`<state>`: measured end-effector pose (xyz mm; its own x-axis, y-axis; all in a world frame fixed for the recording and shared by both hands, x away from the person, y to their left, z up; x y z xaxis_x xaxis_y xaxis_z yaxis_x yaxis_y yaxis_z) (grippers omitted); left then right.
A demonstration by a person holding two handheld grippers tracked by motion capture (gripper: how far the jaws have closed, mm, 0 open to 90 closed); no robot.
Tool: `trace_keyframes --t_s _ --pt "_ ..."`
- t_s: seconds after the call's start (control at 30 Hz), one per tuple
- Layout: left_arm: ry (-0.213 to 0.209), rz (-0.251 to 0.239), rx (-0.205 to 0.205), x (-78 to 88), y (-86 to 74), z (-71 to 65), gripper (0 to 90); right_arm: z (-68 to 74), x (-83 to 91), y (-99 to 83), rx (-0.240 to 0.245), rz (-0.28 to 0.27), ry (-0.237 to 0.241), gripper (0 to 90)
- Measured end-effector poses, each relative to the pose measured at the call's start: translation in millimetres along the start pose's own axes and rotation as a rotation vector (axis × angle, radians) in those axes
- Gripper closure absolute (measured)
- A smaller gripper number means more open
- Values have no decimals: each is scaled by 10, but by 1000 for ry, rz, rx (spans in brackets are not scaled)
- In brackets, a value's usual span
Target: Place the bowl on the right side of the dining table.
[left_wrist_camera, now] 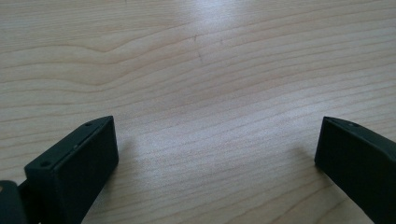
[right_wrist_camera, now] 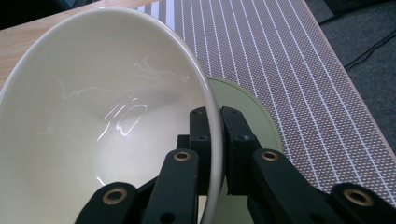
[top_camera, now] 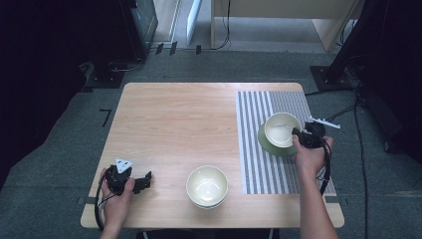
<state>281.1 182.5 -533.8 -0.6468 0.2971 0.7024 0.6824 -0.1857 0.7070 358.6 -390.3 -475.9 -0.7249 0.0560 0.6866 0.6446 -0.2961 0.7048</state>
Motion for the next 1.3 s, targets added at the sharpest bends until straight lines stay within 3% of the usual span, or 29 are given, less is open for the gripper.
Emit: trace_keyframes --t_s 0.4,0.63,0.77,0.97,1.3 --pt "-1 0 -1 -1 2 -1 0 -15 -126 55 -18 111 -12 843" --pt "-2 0 -2 -4 3 -2 0 -68 -206 142 -60 212 17 843" --pt "-2 0 -2 -4 3 -2 0 -95 -264 176 -70 276 2 843" --pt "-2 0 -2 -4 3 -2 0 -138 -316 205 -104 305 3 843" --pt "-2 0 -2 -4 3 -2 0 -148 -365 212 -107 330 -13 842"
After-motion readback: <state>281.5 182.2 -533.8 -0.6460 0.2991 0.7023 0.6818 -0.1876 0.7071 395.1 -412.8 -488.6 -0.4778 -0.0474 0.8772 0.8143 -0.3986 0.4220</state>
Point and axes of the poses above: each handheld gripper's, and its own axes: x roughly backward along the jaws, y roughly out of its top, z roughly to its left, the point moved 2 cm from there along -x, roughly forward along the jaws, and after that the axes turned 7 degrees about -y, right-handed, at the moved point
